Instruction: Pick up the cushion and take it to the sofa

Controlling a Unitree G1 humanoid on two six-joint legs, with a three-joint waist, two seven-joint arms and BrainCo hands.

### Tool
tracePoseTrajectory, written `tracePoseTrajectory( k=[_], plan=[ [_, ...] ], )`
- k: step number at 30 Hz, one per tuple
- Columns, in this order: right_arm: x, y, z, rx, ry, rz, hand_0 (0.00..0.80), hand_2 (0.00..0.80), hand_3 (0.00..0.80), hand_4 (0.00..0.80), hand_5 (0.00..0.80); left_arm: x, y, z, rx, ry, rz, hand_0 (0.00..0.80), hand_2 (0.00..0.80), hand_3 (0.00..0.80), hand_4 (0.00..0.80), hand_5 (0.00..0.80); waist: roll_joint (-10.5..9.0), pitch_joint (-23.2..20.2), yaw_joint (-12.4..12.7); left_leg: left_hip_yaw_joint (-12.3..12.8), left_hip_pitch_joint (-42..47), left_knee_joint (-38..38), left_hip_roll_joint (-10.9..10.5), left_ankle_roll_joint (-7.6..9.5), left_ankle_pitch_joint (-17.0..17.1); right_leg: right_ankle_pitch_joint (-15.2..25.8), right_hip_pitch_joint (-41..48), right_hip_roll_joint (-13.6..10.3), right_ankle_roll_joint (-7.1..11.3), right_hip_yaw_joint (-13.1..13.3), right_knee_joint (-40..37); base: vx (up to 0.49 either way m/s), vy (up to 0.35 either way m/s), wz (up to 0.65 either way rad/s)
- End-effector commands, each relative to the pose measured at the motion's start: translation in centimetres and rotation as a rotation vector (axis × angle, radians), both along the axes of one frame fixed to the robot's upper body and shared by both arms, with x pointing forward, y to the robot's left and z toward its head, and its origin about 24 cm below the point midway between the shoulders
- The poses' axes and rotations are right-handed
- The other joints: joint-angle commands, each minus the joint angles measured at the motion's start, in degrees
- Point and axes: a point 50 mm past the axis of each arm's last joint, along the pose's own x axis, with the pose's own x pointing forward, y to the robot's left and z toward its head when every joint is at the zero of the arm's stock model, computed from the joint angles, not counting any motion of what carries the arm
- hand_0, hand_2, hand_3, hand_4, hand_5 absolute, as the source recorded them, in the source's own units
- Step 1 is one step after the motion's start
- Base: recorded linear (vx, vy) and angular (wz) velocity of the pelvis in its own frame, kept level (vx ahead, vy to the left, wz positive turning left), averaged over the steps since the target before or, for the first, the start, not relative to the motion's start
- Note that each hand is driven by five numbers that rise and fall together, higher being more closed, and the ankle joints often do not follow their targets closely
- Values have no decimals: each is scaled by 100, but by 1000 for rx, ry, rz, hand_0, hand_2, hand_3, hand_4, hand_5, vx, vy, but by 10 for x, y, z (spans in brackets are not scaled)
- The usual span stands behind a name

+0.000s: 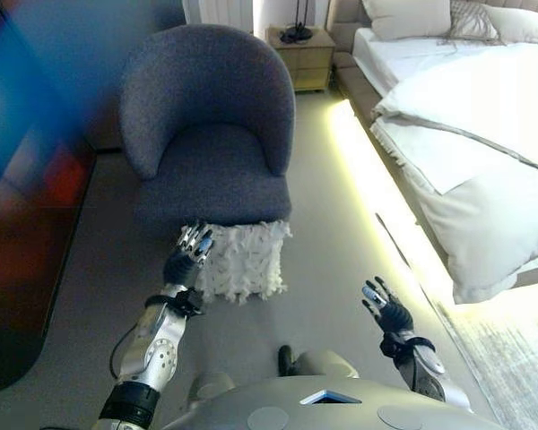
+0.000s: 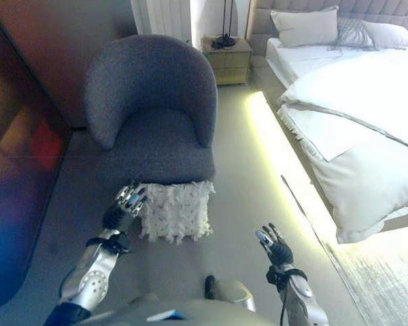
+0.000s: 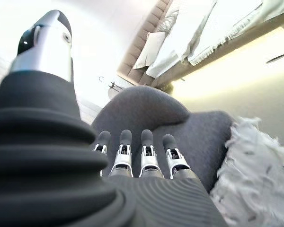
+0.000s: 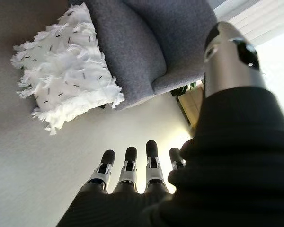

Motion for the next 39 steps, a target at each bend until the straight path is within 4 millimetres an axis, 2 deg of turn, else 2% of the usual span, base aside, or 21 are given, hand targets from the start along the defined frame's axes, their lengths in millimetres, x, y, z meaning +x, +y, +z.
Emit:
tracePoseTrajectory(
  k=[1,4,7,12,17,20,21,22,24,26,29,30,31,32,33,35,36,38,39],
  plan=[
    [14,-3,15,-9,-97,1,0,0,0,0,0,5,15,23,2,-129,52,0,0,0,0,0,-55,195,26,344,87,-1285,133,210,1033,293,259,-102,493,229,-263,218,75,2],
    [8,-1,15,-9,-113,2,0,0,0,0,0,5,16,26,-13,-141,38,0,0,0,0,0,15,231,102,187,131,-2817,324,74,1216,91,325,-130,596,233,-170,193,128,10],
    [3,-7,15,-5,-119,-49,0,0,0,0,0,6,13,25,-15,-152,24,0,0,0,0,0,85,223,124,-32,248,-3761,498,-92,1357,-46,519,-196,709,273,-192,203,126,5],
    [-4,-16,17,-25,-109,-47,0,0,0,0,0,10,12,30,-43,-184,39,0,0,0,0,0,229,145,22,-25,506,-4343,601,-174,1196,-236,615,-343,809,353,-86,229,177,-23],
    [1,-18,19,-29,-125,-32,0,0,0,0,0,10,11,29,-62,-192,58,0,0,0,0,0,362,147,21,-143,287,-4422,580,-215,1100,-463,608,-335,778,361,71,209,231,-16],
    [13,-11,23,-20,-159,-19,0,0,0,0,0,13,12,28,-57,-198,61,0,0,0,0,0,380,229,158,-266,117,-4381,381,-116,1071,-621,623,-379,827,423,239,187,276,-4],
    [18,-5,24,-18,-162,-22,0,0,0,0,0,14,13,29,-50,-196,63,0,0,0,0,0,371,269,222,-355,56,-4273,301,-90,1024,-649,580,-458,874,384,373,187,299,-9],
    [20,-2,24,-13,-159,-30,0,0,0,0,0,15,14,29,-42,-192,62,0,0,0,0,0,358,302,249,-334,30,-4140,241,-56,969,-629,565,-539,919,345,454,221,316,-10],
    [22,5,24,26,-153,-21,0,0,0,0,0,14,19,30,13,-197,50,0,0,0,0,0,261,319,292,-222,-59,-3637,-8,124,687,-353,610,-804,1119,305,600,272,295,0],
    [26,13,25,35,-159,28,0,0,0,0,0,12,21,33,46,-201,44,0,0,0,0,0,201,293,380,-160,12,-3539,-212,330,492,64,520,-1082,1251,252,939,307,269,1],
    [40,22,28,47,-200,19,0,0,0,0,0,11,22,32,86,-176,-9,0,0,0,0,0,214,216,535,-130,197,-3515,-588,667,225,719,407,-1446,1241,142,1926,369,342,-7],
    [41,24,29,53,-211,-6,0,0,0,0,0,10,21,30,109,-159,-34,0,0,0,0,0,255,182,562,-130,263,-3492,-721,783,143,981,237,-1539,1221,106,2585,279,298,-8],
    [41,25,30,55,-212,-10,0,0,0,0,0,9,21,29,114,-152,-37,0,0,0,0,0,278,178,564,-108,293,-3465,-762,816,103,1041,116,-1577,1206,114,2858,286,353,-9],
    [38,28,30,56,-209,-12,0,0,0,0,0,6,23,27,128,-129,-38,0,0,0,0,0,352,209,553,-80,414,-3404,-853,884,-9,1194,-238,-1693,1141,127,3447,262,269,-15],
    [35,29,28,54,-201,-7,0,0,0,0,0,4,25,26,131,-123,-35,0,0,0,0,0,333,244,546,-93,537,-3393,-938,878,-125,1184,-337,-1777,1198,191,3601,347,297,-26],
    [25,26,24,51,-175,-6,0,0,0,0,0,0,32,27,121,-124,-29,0,0,0,0,0,375,301,542,-12,680,-3437,-979,865,-165,1086,-526,-1792,1166,30,3183,273,142,-38],
    [23,24,23,51,-166,-9,0,0,0,0,0,-2,34,28,115,-129,-22,0,0,0,0,0,410,307,550,54,660,-3471,-943,865,-73,1154,-573,-1748,1099,-121,2776,247,9,-31],
    [17,20,21,54,-146,-8,0,0,0,0,0,-5,38,31,111,-138,10,0,0,0,0,0,337,362,512,125,773,-3513,-939,800,-119,1267,-526,-1716,1213,-298,1533,269,-113,-33],
    [14,17,20,57,-141,-8,0,0,0,0,0,-5,39,33,107,-145,25,0,0,0,0,0,250,402,449,155,834,-3491,-954,762,-246,1376,-580,-1653,1318,-270,639,257,-182,-48]
  ],
)
